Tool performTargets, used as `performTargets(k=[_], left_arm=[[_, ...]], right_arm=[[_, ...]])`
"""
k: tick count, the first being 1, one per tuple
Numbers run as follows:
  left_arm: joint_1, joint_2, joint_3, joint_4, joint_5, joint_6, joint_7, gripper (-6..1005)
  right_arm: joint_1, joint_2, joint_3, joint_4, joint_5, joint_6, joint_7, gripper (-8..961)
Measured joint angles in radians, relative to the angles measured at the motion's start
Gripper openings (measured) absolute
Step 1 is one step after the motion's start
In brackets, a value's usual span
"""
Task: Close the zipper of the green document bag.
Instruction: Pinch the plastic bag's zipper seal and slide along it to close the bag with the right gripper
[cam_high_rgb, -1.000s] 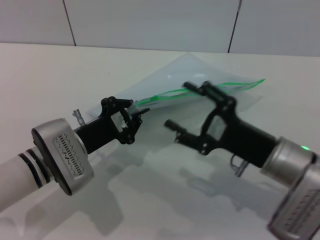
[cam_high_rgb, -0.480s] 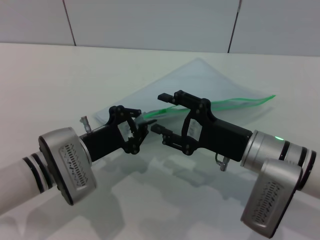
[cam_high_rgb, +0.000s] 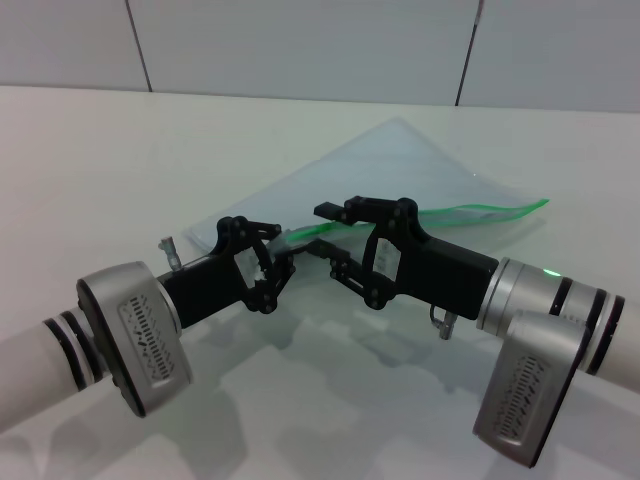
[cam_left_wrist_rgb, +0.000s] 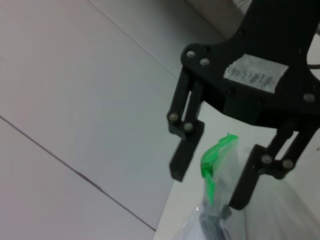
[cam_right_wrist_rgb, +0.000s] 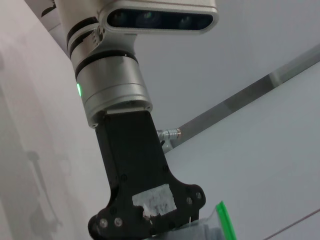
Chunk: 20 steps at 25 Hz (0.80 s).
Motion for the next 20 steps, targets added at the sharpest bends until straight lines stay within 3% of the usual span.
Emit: performTargets(k=[9,20], left_arm=[[0.003,0.000,0.000,0.000,0.000,-0.001,0.010,90],[0.004,0.000,0.000,0.000,0.000,-0.006,0.011,101]], right_arm=[[0.002,0.000,-0.001,0.000,0.000,0.004,-0.001,257],[0.001,0.000,-0.007,0.000,-0.012,0.006,-0.005,159]])
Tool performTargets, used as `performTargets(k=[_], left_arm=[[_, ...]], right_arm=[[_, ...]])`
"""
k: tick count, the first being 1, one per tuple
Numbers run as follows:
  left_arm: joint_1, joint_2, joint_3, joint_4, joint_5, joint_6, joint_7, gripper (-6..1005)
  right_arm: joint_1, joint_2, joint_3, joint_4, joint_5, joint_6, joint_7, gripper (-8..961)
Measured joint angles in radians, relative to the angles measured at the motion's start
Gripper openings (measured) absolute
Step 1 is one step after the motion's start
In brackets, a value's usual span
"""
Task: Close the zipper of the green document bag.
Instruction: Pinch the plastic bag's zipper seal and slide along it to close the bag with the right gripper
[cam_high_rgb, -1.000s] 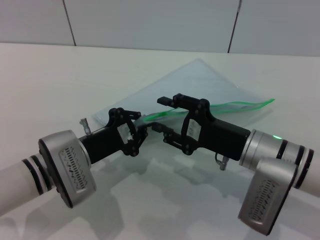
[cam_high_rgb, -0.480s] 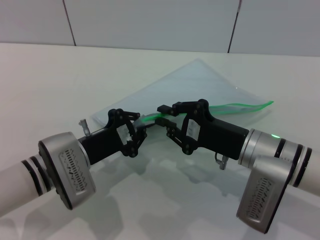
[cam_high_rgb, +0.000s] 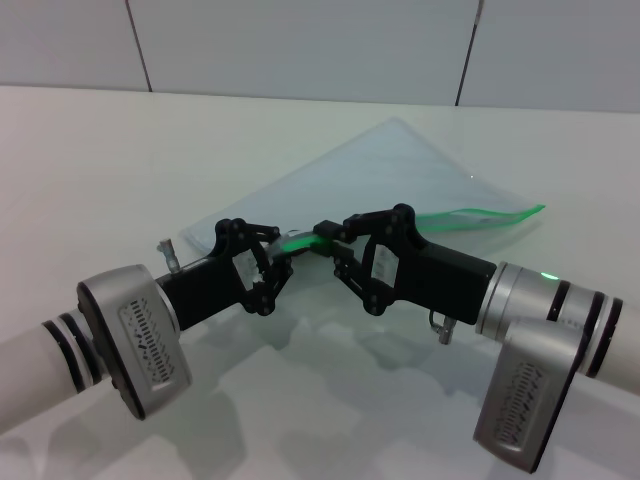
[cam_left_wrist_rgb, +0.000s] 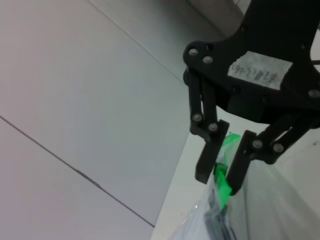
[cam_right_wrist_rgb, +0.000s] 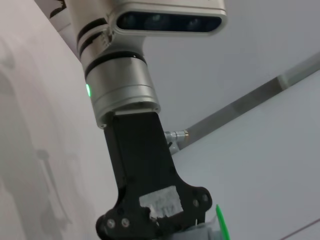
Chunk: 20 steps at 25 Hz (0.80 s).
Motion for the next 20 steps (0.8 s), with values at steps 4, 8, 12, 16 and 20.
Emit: performTargets(k=[4,8,12,16,20], left_arm=[[0.000,0.000,0.000,0.000,0.000,-0.003,0.000,105],[0.000,0.000,0.000,0.000,0.001,-0.004,0.000,109],[-0.001,0.000,0.000,0.000,0.002,-0.004,0.000,114],[-0.001,0.000,0.000,-0.003,0.002,-0.004,0.000,118],[-0.002,0.000,0.000,-0.006,0.002,-0.004,0.000,122]], right_arm=[[0.000,0.001,0.005,0.009,-0.011,0.010,-0.016,120],[0.000,0.001,0.024,0.030,-0.011,0.045,-0.064,101],[-0.002,0.002,0.046,0.044,-0.011,0.065,-0.091,79],[-0.006,0.002,0.056,0.047,-0.011,0.066,-0.098,74],[-0.012,0.001,0.062,0.048,-0.008,0.066,-0.106,73]])
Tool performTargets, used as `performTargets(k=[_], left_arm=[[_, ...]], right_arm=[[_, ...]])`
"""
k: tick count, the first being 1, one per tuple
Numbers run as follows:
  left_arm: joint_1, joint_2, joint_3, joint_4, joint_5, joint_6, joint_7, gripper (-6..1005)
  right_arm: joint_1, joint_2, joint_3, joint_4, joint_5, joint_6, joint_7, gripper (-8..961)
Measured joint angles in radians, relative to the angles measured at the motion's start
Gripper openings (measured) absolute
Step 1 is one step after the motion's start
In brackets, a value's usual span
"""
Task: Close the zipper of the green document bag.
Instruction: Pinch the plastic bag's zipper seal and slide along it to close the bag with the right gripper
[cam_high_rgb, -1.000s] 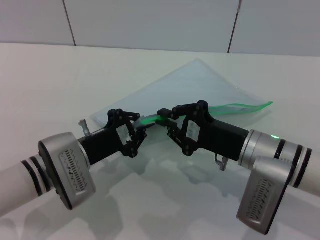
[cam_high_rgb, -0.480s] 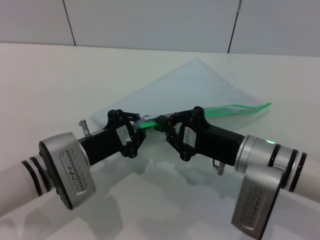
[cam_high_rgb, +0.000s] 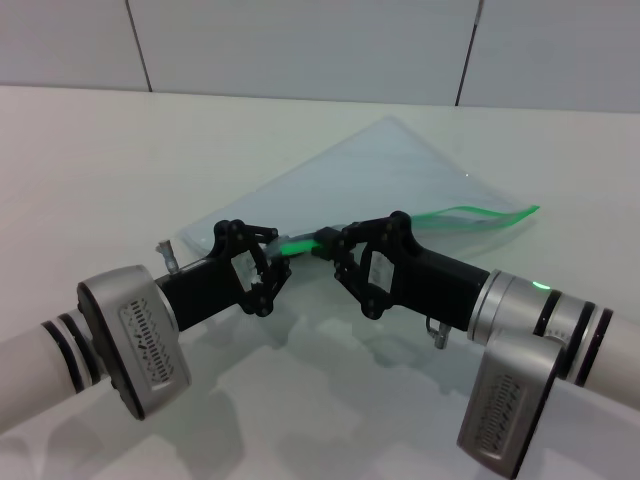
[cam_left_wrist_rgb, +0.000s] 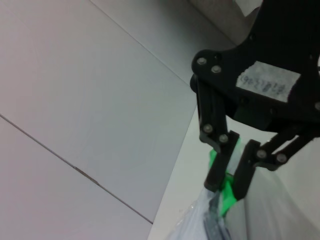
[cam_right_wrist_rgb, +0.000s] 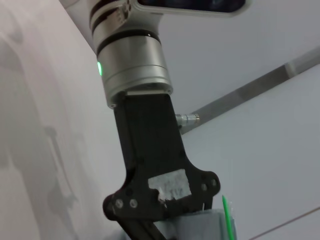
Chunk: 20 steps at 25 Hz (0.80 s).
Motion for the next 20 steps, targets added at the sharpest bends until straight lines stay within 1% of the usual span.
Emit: performTargets(k=[7,20], left_arm=[[0.001,0.000,0.000,-0.001,0.000,0.002,0.000,129],[0.008,0.000,0.000,0.003,0.000,0.008,0.014,142]], right_arm=[[-0.015,-0.003,0.029,-0.005,0.004,0.005,0.000,73],[-0.044,-0.006,0.096,-0.021,0.005,0.066,0.000,73]])
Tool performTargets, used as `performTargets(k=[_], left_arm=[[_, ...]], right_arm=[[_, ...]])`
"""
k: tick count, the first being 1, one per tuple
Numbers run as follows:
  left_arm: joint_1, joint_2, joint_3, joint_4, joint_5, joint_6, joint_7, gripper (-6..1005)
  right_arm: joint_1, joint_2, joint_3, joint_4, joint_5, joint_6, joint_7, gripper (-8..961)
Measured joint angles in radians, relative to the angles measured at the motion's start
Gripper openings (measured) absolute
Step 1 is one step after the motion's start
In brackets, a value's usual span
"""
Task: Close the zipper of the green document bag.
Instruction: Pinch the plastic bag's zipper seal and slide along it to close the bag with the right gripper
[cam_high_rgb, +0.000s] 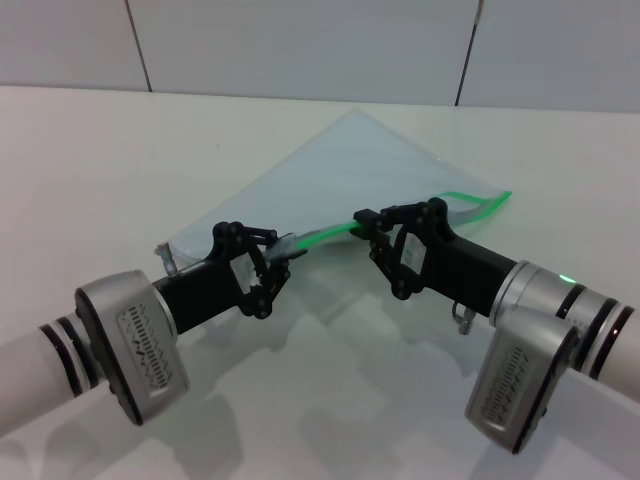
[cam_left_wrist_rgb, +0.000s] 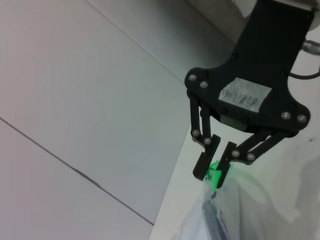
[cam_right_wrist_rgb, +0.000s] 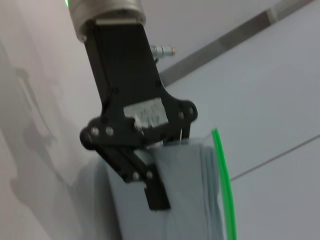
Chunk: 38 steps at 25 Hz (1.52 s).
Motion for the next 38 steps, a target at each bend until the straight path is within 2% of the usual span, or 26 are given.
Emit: performTargets(k=[14,38], left_arm=[[0.008,-0.001,0.007,0.003,0.002,0.003,0.012,157],[0.019,-0.002,0.023,0.002,0.012,0.002,0.012,181]], right_arm=[[-0.041,-0.002,0.080,-0.027,0.001,0.070,0.005,74],[-0.098,-0.003,0.360,-0.166,0.003,0.179,0.013,74]])
